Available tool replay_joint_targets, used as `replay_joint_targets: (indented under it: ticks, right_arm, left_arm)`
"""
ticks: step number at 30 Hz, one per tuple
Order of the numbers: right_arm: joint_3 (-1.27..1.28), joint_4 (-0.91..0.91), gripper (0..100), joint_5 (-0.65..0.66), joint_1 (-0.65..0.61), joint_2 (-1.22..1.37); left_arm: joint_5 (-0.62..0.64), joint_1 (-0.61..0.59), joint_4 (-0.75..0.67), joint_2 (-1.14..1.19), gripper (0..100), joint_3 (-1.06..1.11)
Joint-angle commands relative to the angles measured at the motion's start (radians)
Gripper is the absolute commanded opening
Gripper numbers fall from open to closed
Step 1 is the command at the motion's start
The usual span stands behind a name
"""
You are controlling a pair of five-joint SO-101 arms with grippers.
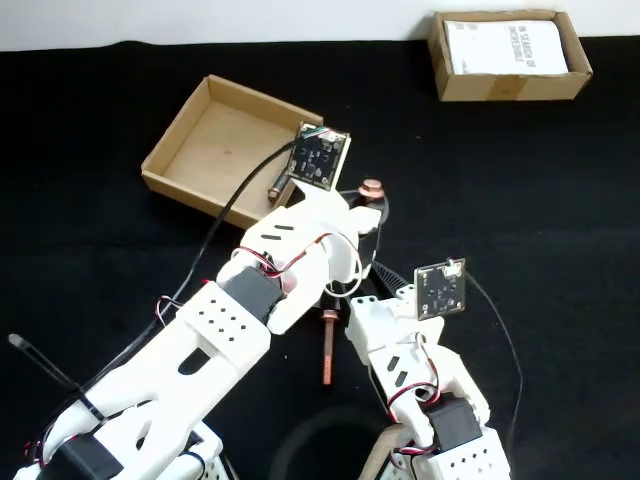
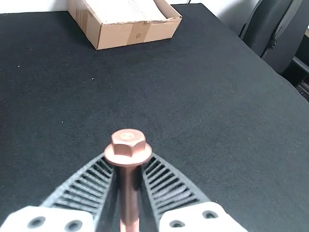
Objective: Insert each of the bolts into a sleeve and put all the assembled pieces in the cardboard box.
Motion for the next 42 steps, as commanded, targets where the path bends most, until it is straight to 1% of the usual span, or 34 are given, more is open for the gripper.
replay_joint_targets:
  ticks: [1,5,8,11,13,16,18,19,27,30,34,42]
  right_arm:
    - [0.059,-0.024,0.6,-0.002,-0.007,-0.016]
    - [0.059,-0.024,0.6,0.000,-0.007,-0.016]
    - [0.061,-0.024,0.6,0.000,-0.005,-0.016]
    - [0.062,-0.024,0.6,0.000,-0.005,-0.016]
    - [0.062,-0.024,0.6,0.000,-0.005,-0.016]
    - [0.062,-0.024,0.6,0.000,-0.004,-0.016]
    - [0.062,-0.024,0.6,0.000,-0.004,-0.015]
    - [0.062,-0.024,0.6,0.000,-0.004,-0.015]
    - [0.059,-0.024,0.6,0.000,-0.004,-0.015]
    - [0.054,-0.024,0.6,0.006,-0.004,-0.015]
    - [0.053,-0.024,0.6,0.058,-0.004,-0.015]
    - [0.051,-0.024,0.6,0.060,-0.004,-0.012]
  left_arm:
    - [0.005,-0.010,-0.021,-0.012,1,-0.036]
    - [0.006,-0.002,-0.009,-0.013,1,-0.036]
    - [0.008,0.012,0.074,-0.013,1,-0.036]
    - [0.006,0.041,0.195,-0.013,2,-0.045]
    - [-0.011,0.065,0.264,-0.013,6,-0.045]
    - [-0.035,0.101,0.354,-0.013,16,-0.045]
    - [-0.032,0.111,0.388,-0.015,21,-0.045]
    - [-0.034,0.111,0.394,-0.019,21,-0.045]
    - [-0.035,0.107,0.405,-0.145,21,-0.038]
    - [-0.037,0.108,0.451,-0.188,21,-0.044]
    - [-0.037,0.110,0.520,-0.260,21,-0.044]
    - [-0.049,0.110,0.666,-0.398,21,-0.044]
